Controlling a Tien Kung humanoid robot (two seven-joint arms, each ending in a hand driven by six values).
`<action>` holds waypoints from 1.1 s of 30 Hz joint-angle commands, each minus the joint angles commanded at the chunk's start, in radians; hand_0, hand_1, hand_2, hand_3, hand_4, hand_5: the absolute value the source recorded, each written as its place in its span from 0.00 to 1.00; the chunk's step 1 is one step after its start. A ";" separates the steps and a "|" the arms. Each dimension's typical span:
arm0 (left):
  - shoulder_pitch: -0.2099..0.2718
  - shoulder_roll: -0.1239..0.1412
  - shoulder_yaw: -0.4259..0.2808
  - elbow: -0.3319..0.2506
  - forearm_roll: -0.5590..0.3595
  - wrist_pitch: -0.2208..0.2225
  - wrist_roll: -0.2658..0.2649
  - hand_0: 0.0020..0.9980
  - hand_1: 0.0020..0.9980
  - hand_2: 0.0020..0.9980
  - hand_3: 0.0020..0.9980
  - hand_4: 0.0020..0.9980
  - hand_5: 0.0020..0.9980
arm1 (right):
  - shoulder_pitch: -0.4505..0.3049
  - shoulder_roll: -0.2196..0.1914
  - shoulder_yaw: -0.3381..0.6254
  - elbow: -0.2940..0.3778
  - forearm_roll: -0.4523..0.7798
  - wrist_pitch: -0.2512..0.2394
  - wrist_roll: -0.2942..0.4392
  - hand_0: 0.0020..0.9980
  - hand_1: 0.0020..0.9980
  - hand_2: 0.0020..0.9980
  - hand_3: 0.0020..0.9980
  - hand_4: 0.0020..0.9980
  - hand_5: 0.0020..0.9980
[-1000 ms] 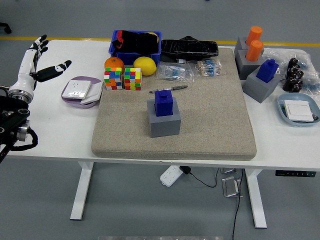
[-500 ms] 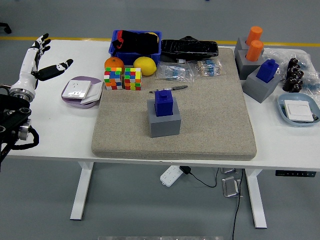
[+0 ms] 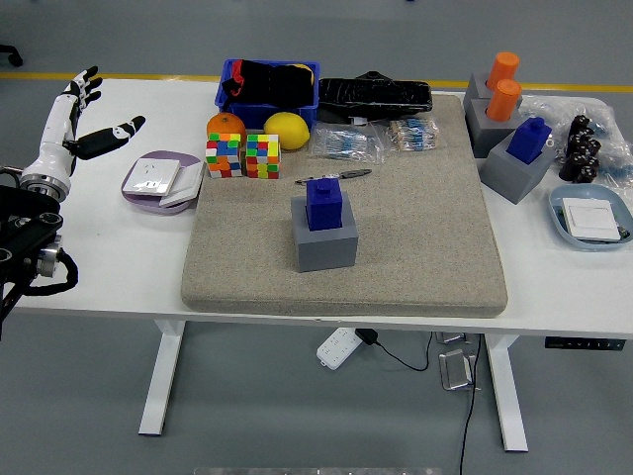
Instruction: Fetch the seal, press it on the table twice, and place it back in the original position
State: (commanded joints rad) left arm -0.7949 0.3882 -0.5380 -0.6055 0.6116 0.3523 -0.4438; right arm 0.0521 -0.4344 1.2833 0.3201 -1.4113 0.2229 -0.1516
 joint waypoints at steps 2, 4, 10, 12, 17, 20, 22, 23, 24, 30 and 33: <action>0.000 0.000 -0.001 0.000 0.000 0.000 0.000 0.98 0.93 0.95 0.97 0.88 0.17 | 0.000 0.000 0.000 0.000 0.000 0.000 0.000 0.83 0.74 0.73 0.70 0.80 0.59; -0.001 0.000 -0.001 0.000 0.000 0.000 0.000 0.98 0.92 0.95 0.97 0.88 0.18 | 0.000 0.000 -0.001 0.000 0.000 0.000 0.000 0.83 0.74 0.73 0.70 0.80 0.60; -0.002 -0.002 0.002 -0.001 -0.001 0.002 -0.002 0.98 0.92 0.95 0.97 0.87 0.18 | 0.000 0.001 0.001 0.000 -0.001 0.000 0.000 0.83 0.74 0.73 0.70 0.80 0.59; -0.002 -0.004 0.003 -0.002 -0.001 0.003 -0.004 0.98 0.92 0.95 0.97 0.87 0.18 | 0.000 0.001 0.002 0.001 0.000 0.000 0.000 0.83 0.74 0.73 0.70 0.80 0.59; -0.003 -0.006 0.003 -0.004 0.001 0.003 -0.005 0.97 0.92 0.95 0.97 0.87 0.19 | 0.000 0.000 0.002 0.000 0.000 0.000 0.000 0.83 0.74 0.73 0.70 0.80 0.59; -0.004 -0.006 0.004 -0.006 0.002 0.004 -0.005 0.97 0.92 0.95 0.97 0.87 0.19 | 0.000 0.000 0.001 0.001 0.000 0.000 0.000 0.83 0.74 0.73 0.70 0.80 0.59; -0.004 -0.006 0.003 -0.007 0.002 0.004 -0.005 0.98 0.92 0.95 0.96 0.88 0.19 | 0.000 0.000 0.001 0.000 0.000 0.000 0.000 0.83 0.74 0.73 0.70 0.80 0.59; -0.005 -0.007 0.003 -0.007 0.003 0.004 -0.005 0.98 0.92 0.95 0.96 0.88 0.19 | 0.000 0.000 0.001 0.000 0.000 0.000 0.000 0.83 0.74 0.73 0.70 0.80 0.59; -0.005 -0.006 0.002 -0.008 0.003 0.004 -0.004 0.98 0.92 0.95 0.96 0.88 0.19 | 0.001 0.000 0.000 0.000 0.000 0.000 0.000 0.83 0.74 0.73 0.70 0.80 0.59; -0.009 -0.006 0.001 -0.007 0.004 0.004 -0.004 0.98 0.92 0.95 0.96 0.87 0.19 | 0.001 -0.001 0.003 0.000 -0.001 0.000 0.000 0.83 0.74 0.73 0.70 0.80 0.59; -0.010 -0.006 0.002 -0.007 0.003 0.004 -0.004 0.98 0.92 0.95 0.96 0.87 0.19 | 0.002 -0.001 0.003 0.001 -0.001 0.000 0.000 0.83 0.74 0.73 0.70 0.80 0.59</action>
State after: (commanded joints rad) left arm -0.8048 0.3826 -0.5363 -0.6124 0.6149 0.3566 -0.4479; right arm 0.0542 -0.4356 1.2860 0.3206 -1.4124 0.2227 -0.1514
